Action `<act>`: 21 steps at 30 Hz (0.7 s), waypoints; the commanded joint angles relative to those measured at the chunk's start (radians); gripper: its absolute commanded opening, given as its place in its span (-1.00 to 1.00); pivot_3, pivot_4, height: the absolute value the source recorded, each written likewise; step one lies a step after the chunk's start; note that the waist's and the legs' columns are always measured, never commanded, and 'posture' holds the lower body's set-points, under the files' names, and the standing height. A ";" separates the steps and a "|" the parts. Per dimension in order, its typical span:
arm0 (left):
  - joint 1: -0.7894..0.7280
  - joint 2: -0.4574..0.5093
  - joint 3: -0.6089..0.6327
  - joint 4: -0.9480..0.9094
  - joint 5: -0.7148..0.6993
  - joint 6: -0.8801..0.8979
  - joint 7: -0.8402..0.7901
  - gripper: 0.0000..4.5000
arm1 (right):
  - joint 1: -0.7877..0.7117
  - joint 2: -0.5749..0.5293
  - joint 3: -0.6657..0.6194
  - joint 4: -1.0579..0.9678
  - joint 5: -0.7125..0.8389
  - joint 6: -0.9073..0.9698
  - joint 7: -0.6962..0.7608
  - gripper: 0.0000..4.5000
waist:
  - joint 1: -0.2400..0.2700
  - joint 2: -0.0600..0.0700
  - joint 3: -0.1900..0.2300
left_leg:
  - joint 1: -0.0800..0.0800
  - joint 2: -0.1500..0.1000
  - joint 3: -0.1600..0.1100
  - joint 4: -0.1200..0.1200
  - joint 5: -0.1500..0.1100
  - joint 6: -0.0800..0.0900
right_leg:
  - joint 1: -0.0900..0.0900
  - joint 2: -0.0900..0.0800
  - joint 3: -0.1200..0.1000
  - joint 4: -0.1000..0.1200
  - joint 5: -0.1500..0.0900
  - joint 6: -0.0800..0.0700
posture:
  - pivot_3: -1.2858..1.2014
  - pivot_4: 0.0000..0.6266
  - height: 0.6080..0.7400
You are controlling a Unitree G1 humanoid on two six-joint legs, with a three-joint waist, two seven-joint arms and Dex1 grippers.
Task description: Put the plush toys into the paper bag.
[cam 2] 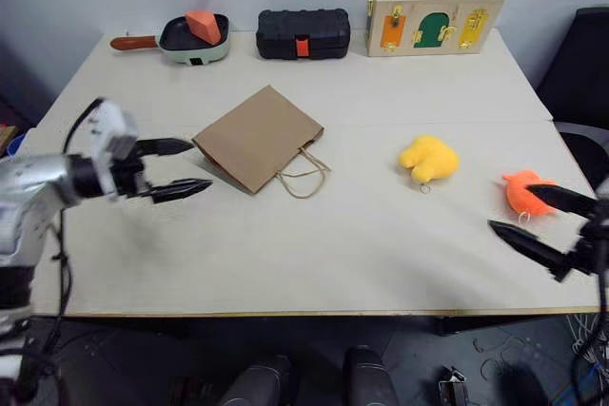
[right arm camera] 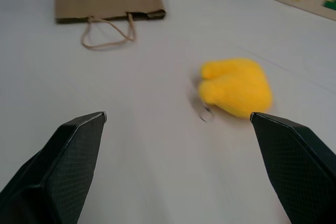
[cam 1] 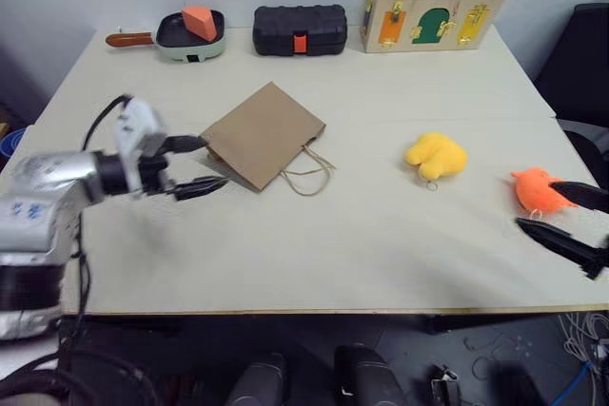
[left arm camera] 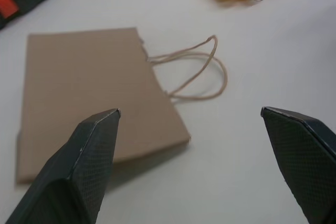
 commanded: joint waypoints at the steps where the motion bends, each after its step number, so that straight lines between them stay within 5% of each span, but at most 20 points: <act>1: -0.132 -0.081 -0.174 0.146 0.173 -0.105 -0.008 1.00 | -0.066 0.034 0.131 -0.155 0.020 0.014 -0.116 1.00 | -0.002 0.000 0.000 | 0.000 0.000 0.000 0.001 0.000 0.000 | 0.000 0.000 0.000 0.001 0.000 0.000 | 0.03 -0.52 1.00; 9: -0.351 -0.320 -0.338 0.600 0.413 -0.433 0.066 1.00 | -0.163 0.091 0.378 -0.215 -0.098 -0.020 -0.233 1.00 | -0.001 -0.004 0.002 | -0.005 0.000 0.000 0.006 0.000 0.000 | -0.005 0.001 0.000 0.003 0.000 0.000 | 0.03 -0.52 1.00; 12: -0.403 -0.375 -0.338 0.717 0.460 -0.511 0.114 0.75 | -0.151 0.101 0.383 -0.214 -0.114 -0.029 -0.241 1.00 | 0.003 -0.005 0.003 | -0.007 -0.001 -0.001 0.009 0.000 0.000 | -0.005 0.001 -0.001 0.004 0.000 0.000 | 0.03 -0.52 1.00; 21: -0.426 -0.445 -0.300 0.834 0.472 -0.573 0.103 -0.54 | -0.089 0.120 0.350 -0.214 -0.130 -0.041 -0.253 1.00 | -0.005 -0.006 0.003 | -0.018 -0.002 0.000 0.013 0.000 0.000 | -0.017 0.000 0.000 0.013 0.001 0.001 | 0.03 -0.52 1.00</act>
